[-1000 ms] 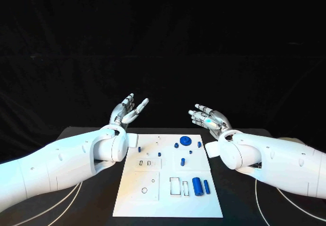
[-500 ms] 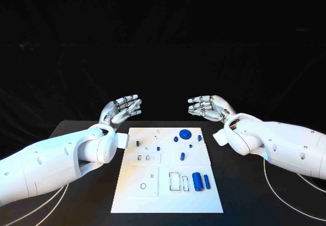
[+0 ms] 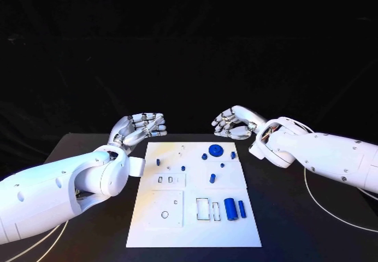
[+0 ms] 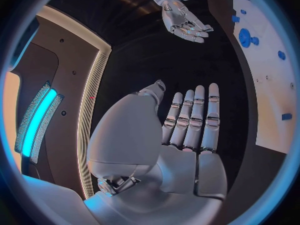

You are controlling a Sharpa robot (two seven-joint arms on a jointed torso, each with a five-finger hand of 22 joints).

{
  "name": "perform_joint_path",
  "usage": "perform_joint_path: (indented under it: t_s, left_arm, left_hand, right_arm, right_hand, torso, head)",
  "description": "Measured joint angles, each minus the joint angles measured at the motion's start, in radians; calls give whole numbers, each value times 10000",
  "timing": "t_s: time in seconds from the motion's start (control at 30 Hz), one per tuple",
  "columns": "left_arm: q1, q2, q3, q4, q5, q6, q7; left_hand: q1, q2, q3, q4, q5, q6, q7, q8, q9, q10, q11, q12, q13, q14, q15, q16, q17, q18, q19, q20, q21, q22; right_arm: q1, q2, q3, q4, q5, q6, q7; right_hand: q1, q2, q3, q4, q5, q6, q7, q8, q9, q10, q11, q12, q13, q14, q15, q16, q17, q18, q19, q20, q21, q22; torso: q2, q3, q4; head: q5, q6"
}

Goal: Assemble the parts on the task board

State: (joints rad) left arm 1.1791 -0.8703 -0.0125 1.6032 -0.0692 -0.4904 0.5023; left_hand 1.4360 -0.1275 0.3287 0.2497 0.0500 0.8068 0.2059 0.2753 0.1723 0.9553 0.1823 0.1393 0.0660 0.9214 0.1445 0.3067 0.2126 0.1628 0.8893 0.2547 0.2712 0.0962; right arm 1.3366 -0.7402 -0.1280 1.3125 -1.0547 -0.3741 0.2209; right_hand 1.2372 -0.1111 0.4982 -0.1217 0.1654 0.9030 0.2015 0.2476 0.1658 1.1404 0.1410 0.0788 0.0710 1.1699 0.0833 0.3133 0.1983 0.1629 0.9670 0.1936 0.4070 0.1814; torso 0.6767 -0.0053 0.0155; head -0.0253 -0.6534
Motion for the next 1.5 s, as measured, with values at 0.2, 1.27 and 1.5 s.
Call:
perform_joint_path:
  t_s: [0.2, 1.27, 1.5]
  left_arm:
    - [27, -272, 43, 671, -46, 115, -33]
    - [41, -459, 64, 1047, 0, 398, -170]
    - [43, -469, 63, 1033, 15, 408, -198]
  left_hand:
    - [71, -70, 127, -69, 0, 262, 63, 89, 35, 477, -90, -21, 15, 456, -140, 146, 188, 107, 420, -99, 142, -1]
    - [26, -115, 125, -70, -1, 261, 63, 89, 32, 476, -89, -85, 11, 456, -140, 146, 221, 96, 455, -135, 142, -13]
    - [26, -115, 125, -70, -2, 261, 63, 89, 32, 475, -89, -127, 11, 456, -139, 146, 230, 87, 454, -135, 142, -13]
  right_arm:
    - [156, 173, 15, 43, -2324, 480, -943]
    - [-44, 672, 16, 468, -6529, 1752, -2629]
    - [-51, 738, 18, 451, -6674, 1767, -2712]
  right_hand:
    - [-125, -335, 47, 170, 149, 376, -237, 76, 161, 462, -318, -63, 80, 1697, -480, 1307, 1162, -1, 1239, -527, 1430, 858]
    - [-78, -997, 175, 1147, 206, 434, -300, -23, 882, -104, -355, -116, 632, 2948, -672, 10120, 9410, -942, 4433, -686, 9858, 10931]
    - [73, -846, 386, 1229, 206, 531, -354, 26, 955, 124, -408, -115, 675, 2948, -672, 10279, 9548, -941, 4551, -703, 10048, 11216]
  torso:
    - [349, -43, 85]
    - [1101, -115, 285]
    - [1138, -109, 298]
  head:
    - [-107, 115]
    - [-244, 332]
    - [-255, 339]
